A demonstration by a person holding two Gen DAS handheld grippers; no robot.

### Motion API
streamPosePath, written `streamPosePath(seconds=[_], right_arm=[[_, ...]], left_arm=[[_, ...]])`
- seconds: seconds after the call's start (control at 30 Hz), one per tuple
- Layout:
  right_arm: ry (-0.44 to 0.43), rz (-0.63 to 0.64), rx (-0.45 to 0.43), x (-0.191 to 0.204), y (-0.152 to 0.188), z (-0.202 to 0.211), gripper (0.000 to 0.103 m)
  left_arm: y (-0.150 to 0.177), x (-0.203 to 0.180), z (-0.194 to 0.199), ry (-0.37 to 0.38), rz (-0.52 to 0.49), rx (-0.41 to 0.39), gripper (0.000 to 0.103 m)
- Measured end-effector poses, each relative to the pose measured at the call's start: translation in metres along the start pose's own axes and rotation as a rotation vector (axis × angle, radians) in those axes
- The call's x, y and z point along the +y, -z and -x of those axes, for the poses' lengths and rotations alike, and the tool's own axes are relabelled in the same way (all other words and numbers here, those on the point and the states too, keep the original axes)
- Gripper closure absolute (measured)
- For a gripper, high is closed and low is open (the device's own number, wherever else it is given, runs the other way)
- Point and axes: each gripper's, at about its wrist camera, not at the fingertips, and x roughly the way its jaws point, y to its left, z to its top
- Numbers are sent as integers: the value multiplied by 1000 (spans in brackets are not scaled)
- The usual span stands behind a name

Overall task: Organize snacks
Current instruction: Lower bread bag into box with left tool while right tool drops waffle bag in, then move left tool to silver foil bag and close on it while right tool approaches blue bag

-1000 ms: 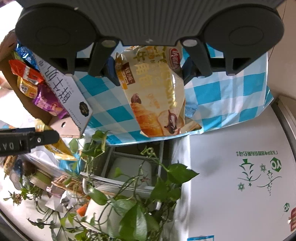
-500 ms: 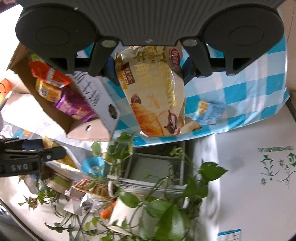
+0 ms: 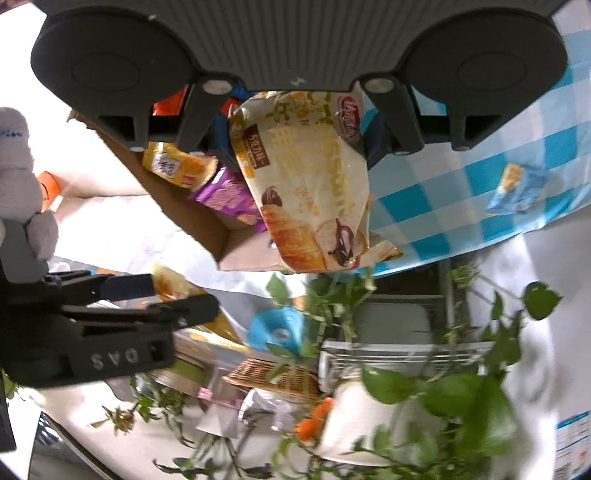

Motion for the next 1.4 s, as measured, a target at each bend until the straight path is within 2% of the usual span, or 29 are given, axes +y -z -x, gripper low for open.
streamPosePath(seconds=[0.53, 0.67, 0.7, 0.77, 0.83, 1.07, 1.4], right_arm=[[22, -81, 14, -24, -4, -5, 38], [25, -92, 19, -25, -3, -7, 36], [28, -94, 16, -25, -3, -7, 35], [24, -97, 10, -24, -4, -6, 25], [24, -105, 4, -24, -4, -5, 22], [12, -119, -4, -23, -4, -4, 22], [-48, -40, 16, 2, -3, -9, 20]], left_arm=[[-13, -41, -39, 47, -28, 32, 37], [-12, -45, -35, 41, -31, 11, 20], [-11, -45, -33, 42, -38, 7, 20], [-11, -43, -30, 36, -44, 6, 19], [-10, -38, -26, 33, -35, 5, 18], [-8, -5, -12, -3, 6, 2, 15], [-5, 61, 21, -78, 52, -2, 13]])
